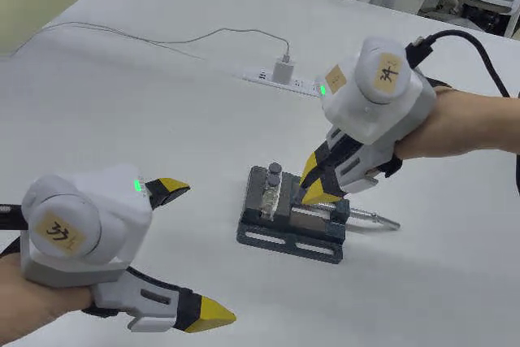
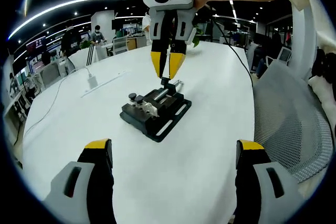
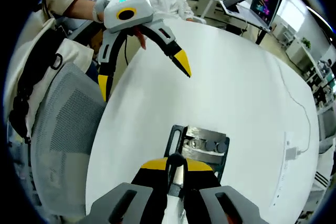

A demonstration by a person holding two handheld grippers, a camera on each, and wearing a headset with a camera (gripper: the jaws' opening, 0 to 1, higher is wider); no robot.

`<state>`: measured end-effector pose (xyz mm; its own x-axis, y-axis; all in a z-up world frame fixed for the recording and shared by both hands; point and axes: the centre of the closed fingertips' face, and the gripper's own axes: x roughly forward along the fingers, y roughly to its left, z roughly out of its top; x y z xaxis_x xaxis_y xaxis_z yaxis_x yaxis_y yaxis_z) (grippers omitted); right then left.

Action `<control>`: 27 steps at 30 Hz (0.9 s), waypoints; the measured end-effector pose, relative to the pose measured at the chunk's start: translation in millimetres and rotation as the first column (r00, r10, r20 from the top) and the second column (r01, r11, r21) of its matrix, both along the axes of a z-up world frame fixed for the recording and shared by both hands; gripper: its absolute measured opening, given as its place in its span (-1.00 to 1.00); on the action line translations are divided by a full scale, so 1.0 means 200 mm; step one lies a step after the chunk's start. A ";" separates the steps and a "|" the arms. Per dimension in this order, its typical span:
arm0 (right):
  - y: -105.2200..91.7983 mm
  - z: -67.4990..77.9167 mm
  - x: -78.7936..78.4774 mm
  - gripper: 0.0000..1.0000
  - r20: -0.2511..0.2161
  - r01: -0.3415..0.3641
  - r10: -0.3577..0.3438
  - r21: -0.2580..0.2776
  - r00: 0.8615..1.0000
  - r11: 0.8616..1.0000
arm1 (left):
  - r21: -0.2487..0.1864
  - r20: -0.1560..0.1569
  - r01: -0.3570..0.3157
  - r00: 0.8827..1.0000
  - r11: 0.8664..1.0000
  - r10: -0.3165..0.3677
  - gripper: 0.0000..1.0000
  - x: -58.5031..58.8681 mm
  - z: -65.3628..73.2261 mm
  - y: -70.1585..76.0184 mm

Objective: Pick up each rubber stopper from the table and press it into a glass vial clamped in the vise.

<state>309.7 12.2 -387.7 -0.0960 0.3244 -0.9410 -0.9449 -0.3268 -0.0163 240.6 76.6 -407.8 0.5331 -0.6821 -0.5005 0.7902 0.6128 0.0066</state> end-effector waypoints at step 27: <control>0.09 -0.16 0.11 -0.91 0.016 -0.111 0.116 -0.189 0.993 0.976 | 0.018 -0.027 -0.004 1.000 1.000 0.004 0.95 -0.02 -0.05 0.02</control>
